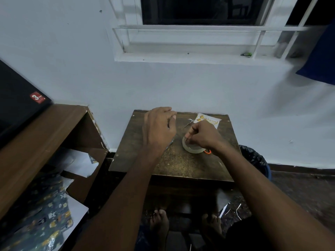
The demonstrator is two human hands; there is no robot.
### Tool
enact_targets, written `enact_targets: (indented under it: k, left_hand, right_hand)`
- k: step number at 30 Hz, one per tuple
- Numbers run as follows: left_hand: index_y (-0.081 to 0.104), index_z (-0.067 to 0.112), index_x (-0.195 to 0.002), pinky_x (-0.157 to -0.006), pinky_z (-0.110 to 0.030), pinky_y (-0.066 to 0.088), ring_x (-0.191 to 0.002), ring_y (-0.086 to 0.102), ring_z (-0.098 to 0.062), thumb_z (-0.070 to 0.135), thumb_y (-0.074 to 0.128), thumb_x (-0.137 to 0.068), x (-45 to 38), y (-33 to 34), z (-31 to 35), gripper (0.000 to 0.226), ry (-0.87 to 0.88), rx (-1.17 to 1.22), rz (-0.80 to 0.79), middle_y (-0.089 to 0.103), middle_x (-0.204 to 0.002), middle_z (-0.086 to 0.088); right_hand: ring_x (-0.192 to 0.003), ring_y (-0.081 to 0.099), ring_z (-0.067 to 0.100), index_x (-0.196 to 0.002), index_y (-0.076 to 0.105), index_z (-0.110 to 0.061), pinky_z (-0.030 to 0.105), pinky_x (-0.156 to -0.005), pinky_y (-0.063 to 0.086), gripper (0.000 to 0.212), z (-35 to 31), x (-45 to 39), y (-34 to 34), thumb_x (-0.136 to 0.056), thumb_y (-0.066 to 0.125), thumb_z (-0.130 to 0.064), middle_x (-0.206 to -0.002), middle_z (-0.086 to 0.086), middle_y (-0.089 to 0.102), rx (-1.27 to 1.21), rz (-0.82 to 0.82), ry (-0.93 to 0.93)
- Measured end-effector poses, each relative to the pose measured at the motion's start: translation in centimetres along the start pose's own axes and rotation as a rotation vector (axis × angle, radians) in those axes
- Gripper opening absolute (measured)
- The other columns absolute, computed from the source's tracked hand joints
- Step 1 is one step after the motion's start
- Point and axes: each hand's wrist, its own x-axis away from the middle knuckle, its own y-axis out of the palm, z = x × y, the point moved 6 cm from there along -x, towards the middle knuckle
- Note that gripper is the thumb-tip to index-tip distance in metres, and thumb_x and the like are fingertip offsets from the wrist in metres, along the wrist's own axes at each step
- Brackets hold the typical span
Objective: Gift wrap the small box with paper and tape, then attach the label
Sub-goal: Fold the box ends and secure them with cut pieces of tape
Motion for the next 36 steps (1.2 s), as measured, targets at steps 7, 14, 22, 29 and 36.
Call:
enact_targets:
  k: [7, 14, 22, 29, 36]
  left_hand:
    - [0.084, 0.02, -0.095, -0.102, -0.033, 0.036, -0.103, 0.07, -0.02, 0.007, 0.08, -0.081, 0.8, 1.8, 3.1, 0.019, 0.273, -0.069, -0.051, 0.078, -0.106, 0.004]
    - [0.084, 0.022, -0.094, -0.115, -0.036, 0.027, -0.107, 0.068, -0.017, 0.014, 0.077, -0.083, 1.5, 3.0, 3.4, 0.015, 0.281, -0.115, -0.117, 0.078, -0.108, 0.006]
    - [0.08, 0.024, -0.109, -0.128, -0.034, -0.003, -0.124, 0.064, -0.011, 0.029, 0.059, -0.097, 1.1, 3.1, 3.3, 0.025, 0.232, -0.111, -0.152, 0.078, -0.109, 0.01]
    - [0.082, 0.034, -0.097, -0.125, -0.042, 0.008, -0.11, 0.066, 0.001, 0.042, 0.081, -0.09, 0.7, 2.5, 3.8, 0.011, 0.122, 0.104, -0.12, 0.077, -0.102, 0.021]
    - [0.08, 0.033, -0.084, -0.124, -0.043, 0.016, -0.106, 0.066, 0.008, 0.04, 0.087, -0.083, 0.3, 2.1, 3.2, 0.01, -0.029, 0.262, -0.088, 0.076, -0.096, 0.025]
  right_hand:
    - [-0.082, 0.065, 0.02, -0.09, 0.074, -0.017, 0.027, -0.068, 0.048, 0.009, 1.5, 0.0, 0.6, -0.083, 0.075, -0.011, -0.089, 0.004, 0.072, 0.356, -0.177, 0.004]
    - [-0.084, 0.064, 0.022, -0.081, 0.067, -0.013, 0.038, -0.073, 0.056, 0.003, 1.4, 0.1, 0.4, -0.083, 0.069, -0.012, -0.088, 0.003, 0.068, 0.436, -0.063, -0.131]
    - [-0.07, 0.063, 0.004, -0.088, 0.073, -0.02, 0.024, -0.067, 0.052, 0.019, 1.9, 0.9, -3.6, -0.092, 0.072, -0.001, -0.082, 0.002, 0.073, -0.128, -0.065, -0.209]
    - [-0.067, 0.051, 0.013, -0.091, 0.079, -0.019, 0.026, -0.064, 0.042, 0.013, 1.5, 1.0, -4.0, -0.092, 0.075, -0.007, -0.066, -0.004, 0.059, -0.267, -0.059, -0.261]
    - [-0.064, 0.047, 0.015, -0.09, 0.08, -0.028, 0.023, -0.059, 0.038, 0.023, 1.2, 0.9, -4.1, -0.078, 0.09, -0.012, -0.067, 0.003, 0.053, -0.276, -0.063, -0.315]
